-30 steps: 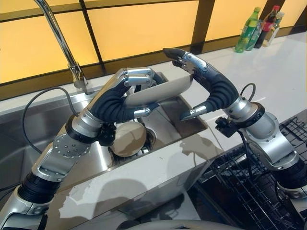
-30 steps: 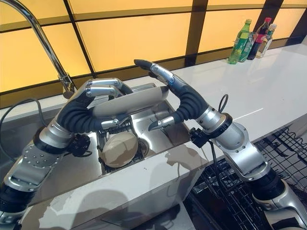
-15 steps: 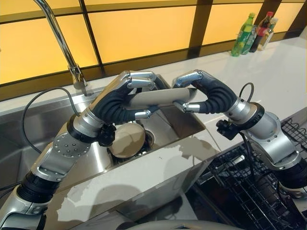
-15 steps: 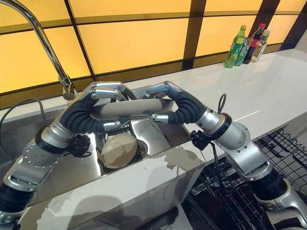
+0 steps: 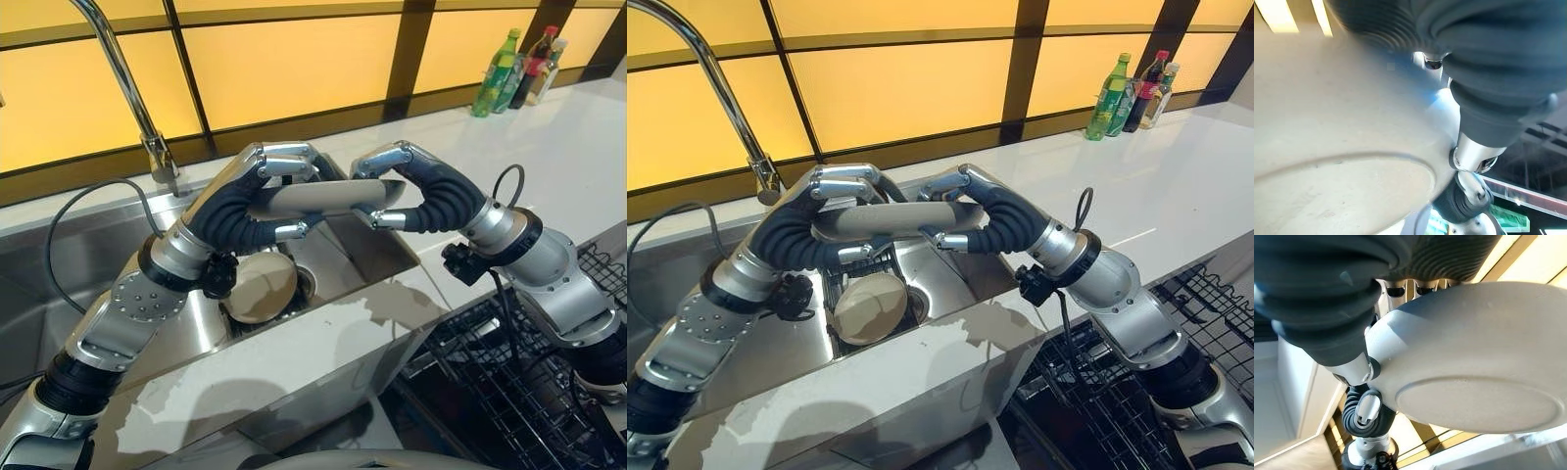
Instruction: Pick up plates and place into dishwasher.
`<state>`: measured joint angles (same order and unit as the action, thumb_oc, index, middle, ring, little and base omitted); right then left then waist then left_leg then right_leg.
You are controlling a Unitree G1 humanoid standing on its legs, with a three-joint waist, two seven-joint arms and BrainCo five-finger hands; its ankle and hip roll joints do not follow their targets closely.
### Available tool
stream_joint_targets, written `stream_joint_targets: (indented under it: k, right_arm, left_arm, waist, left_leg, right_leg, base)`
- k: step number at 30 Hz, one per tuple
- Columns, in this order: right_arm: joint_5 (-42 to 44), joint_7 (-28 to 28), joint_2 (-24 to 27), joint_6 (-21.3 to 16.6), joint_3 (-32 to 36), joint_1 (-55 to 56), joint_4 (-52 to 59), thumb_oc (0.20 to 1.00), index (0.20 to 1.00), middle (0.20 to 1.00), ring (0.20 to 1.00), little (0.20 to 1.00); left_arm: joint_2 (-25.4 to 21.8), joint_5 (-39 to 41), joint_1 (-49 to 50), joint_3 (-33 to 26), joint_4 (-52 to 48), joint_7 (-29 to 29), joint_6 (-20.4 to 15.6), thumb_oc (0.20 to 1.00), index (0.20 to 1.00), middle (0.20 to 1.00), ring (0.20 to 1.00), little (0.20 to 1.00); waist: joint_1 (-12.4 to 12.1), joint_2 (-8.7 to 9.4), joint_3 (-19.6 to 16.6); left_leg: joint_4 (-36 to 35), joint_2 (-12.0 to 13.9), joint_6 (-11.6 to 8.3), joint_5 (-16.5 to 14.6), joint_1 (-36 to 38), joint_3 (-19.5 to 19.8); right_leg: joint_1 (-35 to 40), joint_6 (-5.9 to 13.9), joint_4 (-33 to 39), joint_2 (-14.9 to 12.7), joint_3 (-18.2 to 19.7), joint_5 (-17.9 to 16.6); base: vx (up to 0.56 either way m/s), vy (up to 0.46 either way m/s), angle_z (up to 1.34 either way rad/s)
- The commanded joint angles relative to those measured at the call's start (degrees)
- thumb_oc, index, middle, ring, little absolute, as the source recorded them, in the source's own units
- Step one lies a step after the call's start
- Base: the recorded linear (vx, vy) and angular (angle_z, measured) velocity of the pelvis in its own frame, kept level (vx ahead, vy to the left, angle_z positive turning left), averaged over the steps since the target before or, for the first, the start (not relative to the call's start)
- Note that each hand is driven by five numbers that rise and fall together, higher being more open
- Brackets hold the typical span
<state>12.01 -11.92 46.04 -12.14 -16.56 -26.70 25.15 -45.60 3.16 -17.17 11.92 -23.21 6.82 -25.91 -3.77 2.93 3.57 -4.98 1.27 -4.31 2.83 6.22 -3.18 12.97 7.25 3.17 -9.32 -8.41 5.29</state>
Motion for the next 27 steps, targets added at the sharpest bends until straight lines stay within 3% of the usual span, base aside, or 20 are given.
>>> stream_joint_targets:
  k: [1, 10, 22, 27]
  right_arm:
    - [-4.22, 3.62, 1.47, -1.07, 3.15, 1.18, -2.3, 0.2, 0.2, 0.2, 0.2, 0.2]
    - [-8.25, 5.66, 5.12, -0.28, 14.63, 7.29, -2.84, 0.2, 0.2, 0.2, 0.2, 0.2]
    - [-13.88, 11.96, 8.9, -0.04, 29.51, 19.8, -4.88, 0.2, 0.2, 0.2, 0.2, 0.2]
    - [-15.06, 15.45, 8.28, 0.26, 36.3, 27.73, -5.91, 0.2, 0.2, 0.2, 0.2, 0.2]
  left_arm:
    - [2.57, 3.46, -1.17, -5.98, 4.22, 7.87, 0.58, 1.0, 1.0, 1.0, 1.0, 1.0]
    - [2.73, 1.25, 2.86, -15.3, 6.34, 14.43, 0.41, 1.0, 1.0, 1.0, 1.0, 1.0]
    - [2.65, 4.08, 7.06, -20.13, 7.03, 12.83, -1.63, 1.0, 1.0, 1.0, 1.0, 1.0]
    - [2.27, 2.98, 7.42, -20.66, 8.95, 12.41, -0.09, 1.0, 1.0, 1.0, 1.0, 1.0]
  waist:
    - [0.2, -1.22, -5.19]
    - [2.52, -1.02, -5.51]
    - [6.57, -0.63, -4.54]
    - [9.67, -0.41, -3.33]
  left_leg:
    - [0.95, -0.58, 2.1, -5.83, -0.41, 0.93]
    - [0.64, -0.04, 1.83, -6.02, -0.06, -1.36]
    - [0.69, 0.54, 1.88, -6.76, 0.87, -4.7]
    - [0.73, 0.3, 2.42, -7.5, 1.67, -6.43]
  right_leg:
    - [-6.34, 0.85, -4.54, 0.77, -0.04, -1.02]
    - [-6.75, 0.8, -3.63, 1.2, 1.59, -1.58]
    - [-7.67, 0.96, -3.44, 1.9, 4.98, -2.4]
    - [-8.69, 1.75, -3.84, 1.76, 7.35, -3.37]
  base:
    - [-0.04, 0.0, -0.01]
    - [-0.04, 0.0, -0.08]
    - [-0.03, -0.001, -0.21]
    - [-0.01, -0.016, -0.25]
